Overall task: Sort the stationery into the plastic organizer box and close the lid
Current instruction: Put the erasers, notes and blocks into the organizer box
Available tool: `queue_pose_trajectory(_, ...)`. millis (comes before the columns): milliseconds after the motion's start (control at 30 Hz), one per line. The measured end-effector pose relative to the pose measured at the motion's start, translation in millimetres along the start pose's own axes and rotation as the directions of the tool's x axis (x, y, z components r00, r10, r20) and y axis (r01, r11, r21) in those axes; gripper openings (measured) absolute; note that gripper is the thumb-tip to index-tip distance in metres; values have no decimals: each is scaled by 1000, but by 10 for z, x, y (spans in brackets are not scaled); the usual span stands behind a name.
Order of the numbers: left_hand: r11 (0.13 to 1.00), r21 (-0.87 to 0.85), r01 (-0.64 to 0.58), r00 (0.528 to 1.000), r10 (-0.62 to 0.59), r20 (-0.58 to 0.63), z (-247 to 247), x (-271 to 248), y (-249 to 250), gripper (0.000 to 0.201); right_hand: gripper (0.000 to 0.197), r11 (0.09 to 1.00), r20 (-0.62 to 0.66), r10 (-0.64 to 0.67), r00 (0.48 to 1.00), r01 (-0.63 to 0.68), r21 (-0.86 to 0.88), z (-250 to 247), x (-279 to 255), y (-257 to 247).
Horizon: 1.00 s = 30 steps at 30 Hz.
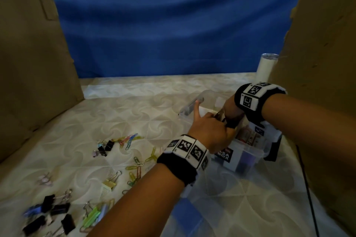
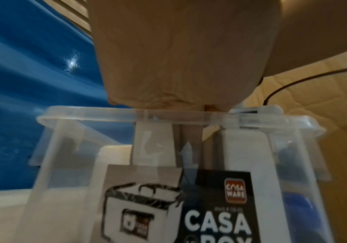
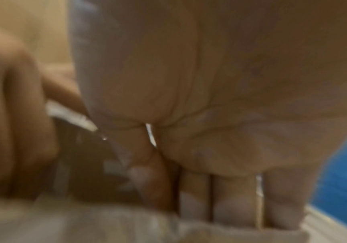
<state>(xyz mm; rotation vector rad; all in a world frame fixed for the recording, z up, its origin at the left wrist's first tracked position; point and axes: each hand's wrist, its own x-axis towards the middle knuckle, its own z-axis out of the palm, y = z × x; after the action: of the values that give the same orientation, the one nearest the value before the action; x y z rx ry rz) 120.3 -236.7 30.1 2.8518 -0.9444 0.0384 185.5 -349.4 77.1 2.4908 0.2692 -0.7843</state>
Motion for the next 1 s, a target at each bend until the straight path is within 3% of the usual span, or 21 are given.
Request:
queue_pose_trajectory(33,1000,4,18,999,-18,50,-30,21,12,63,34,993,28,23,999,-26,118,2,24,-6)
queue_pose_trajectory(67,999,12,32,995,-33,93,-71,35,29,62,37,990,17,63,998,-65,124,-10,-13,-46)
queue_pose_trajectory(133,998,48,51,986,-58,159,-127,44,49,58,42,997,-46,-4,999,7,73,17,-83,-66)
queue_pose_trajectory(167,997,47,62,979,-70,189,-149,19,61,57,42,988,-36,-11,999,16,155,22,-104,-79)
queue_pose_trajectory(233,997,30,76,972,-80,219,-183,-62,70,54,35,863,-62,16,998,18,504,13,-180,-15)
queue_pose_trajectory(300,998,-13,57,985,-55,161,-275,-167,21,48,36,764,-59,84,995,-26,645,14,-256,67)
queue_pose_trajectory(400,985,-173,18,999,-25,-36,-571,-504,-163,43,37,722,-145,148,978,-7,691,-18,-541,94)
queue_pose_trajectory(467,968,-248,-28,988,-10,-152,-755,-837,-366,39,34,766,-276,154,949,62,640,-43,-837,63)
queue_pose_trajectory(533,947,-317,-58,973,-18,-232,-885,-1236,-566,37,30,813,-440,164,883,132,568,-35,-1130,-52)
queue_pose_trajectory(633,928,-372,31,963,-128,-238,-923,-1758,-814,28,16,696,-622,202,757,335,635,154,-1467,-476)
queue_pose_trajectory(667,922,-380,76,959,-172,-226,-901,-1918,-880,27,13,646,-637,216,741,381,662,248,-1510,-659)
queue_pose_trajectory(700,916,-385,113,954,-209,-217,-871,-2059,-952,26,12,626,-632,206,747,396,672,354,-1515,-840)
queue_pose_trajectory(767,906,-388,172,947,-260,-187,-767,-2321,-1091,25,20,628,-530,138,837,339,700,556,-1424,-1191)
queue_pose_trajectory(833,902,-367,226,954,-281,-104,-613,-2534,-1219,23,38,699,-342,40,939,218,681,702,-1314,-1514)
queue_pose_trajectory(867,903,-345,257,957,-287,-37,-540,-2619,-1266,22,48,734,-265,1,964,179,655,752,-1261,-1645)
queue_pose_trajectory(1000,926,-234,296,936,-233,264,-308,-2833,-1309,20,74,757,-111,-24,994,90,647,826,-1158,-1959)
